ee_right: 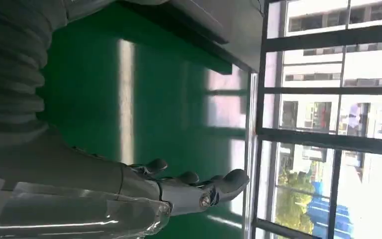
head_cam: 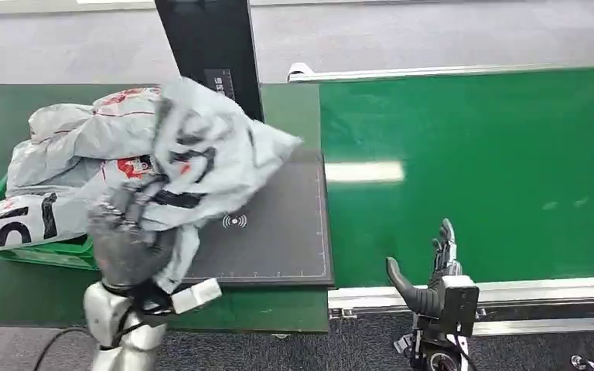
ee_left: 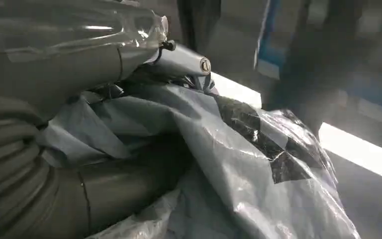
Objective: Moved the parcel from conveyor to table for the left to box.
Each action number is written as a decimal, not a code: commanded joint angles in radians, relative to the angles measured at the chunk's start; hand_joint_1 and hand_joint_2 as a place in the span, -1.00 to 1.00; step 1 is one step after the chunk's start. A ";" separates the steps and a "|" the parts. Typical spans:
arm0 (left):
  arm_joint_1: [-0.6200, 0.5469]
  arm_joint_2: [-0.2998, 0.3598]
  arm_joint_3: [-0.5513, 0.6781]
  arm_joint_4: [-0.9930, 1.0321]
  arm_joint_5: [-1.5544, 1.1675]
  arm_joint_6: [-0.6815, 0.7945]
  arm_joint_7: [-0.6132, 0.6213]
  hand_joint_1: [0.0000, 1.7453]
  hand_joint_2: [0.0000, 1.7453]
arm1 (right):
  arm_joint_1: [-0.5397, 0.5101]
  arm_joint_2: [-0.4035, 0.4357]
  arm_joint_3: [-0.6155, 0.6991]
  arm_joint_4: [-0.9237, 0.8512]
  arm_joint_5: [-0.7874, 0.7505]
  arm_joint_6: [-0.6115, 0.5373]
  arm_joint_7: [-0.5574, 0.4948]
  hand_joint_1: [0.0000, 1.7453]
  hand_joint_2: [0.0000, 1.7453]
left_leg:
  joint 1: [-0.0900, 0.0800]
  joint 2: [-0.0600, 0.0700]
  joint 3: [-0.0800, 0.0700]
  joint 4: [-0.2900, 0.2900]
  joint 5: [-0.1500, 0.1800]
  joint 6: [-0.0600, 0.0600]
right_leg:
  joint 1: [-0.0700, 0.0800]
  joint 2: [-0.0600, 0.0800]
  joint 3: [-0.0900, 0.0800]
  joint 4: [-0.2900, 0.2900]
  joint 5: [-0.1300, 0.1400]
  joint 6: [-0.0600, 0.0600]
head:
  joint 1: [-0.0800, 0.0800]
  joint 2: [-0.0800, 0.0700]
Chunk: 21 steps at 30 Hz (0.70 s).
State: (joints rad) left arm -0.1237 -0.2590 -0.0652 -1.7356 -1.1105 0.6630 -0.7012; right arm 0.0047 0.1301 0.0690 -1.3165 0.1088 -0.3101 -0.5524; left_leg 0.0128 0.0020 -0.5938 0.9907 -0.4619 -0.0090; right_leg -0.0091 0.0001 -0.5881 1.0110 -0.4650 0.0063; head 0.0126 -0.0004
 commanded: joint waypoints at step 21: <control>-0.643 0.527 0.374 1.132 -0.266 -0.067 0.735 1.00 1.00 | -0.037 0.019 0.014 0.039 0.060 -0.004 0.025 -1.00 1.00 | -0.001 -0.002 0.007 -0.004 0.005 -0.002 | -0.001 -0.002 0.005 -0.001 0.001 -0.003 | 0.001 0.000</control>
State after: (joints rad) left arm -0.4633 -0.1081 0.4005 -1.4613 -1.4412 0.6526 -0.2408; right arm 0.0482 0.1301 0.0725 -1.3470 0.1320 -0.3544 -0.5405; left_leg 0.0128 0.0052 -0.5907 0.9905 -0.4602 -0.0105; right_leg -0.0088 0.0015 -0.5867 1.0118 -0.4636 0.0041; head 0.0133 -0.0004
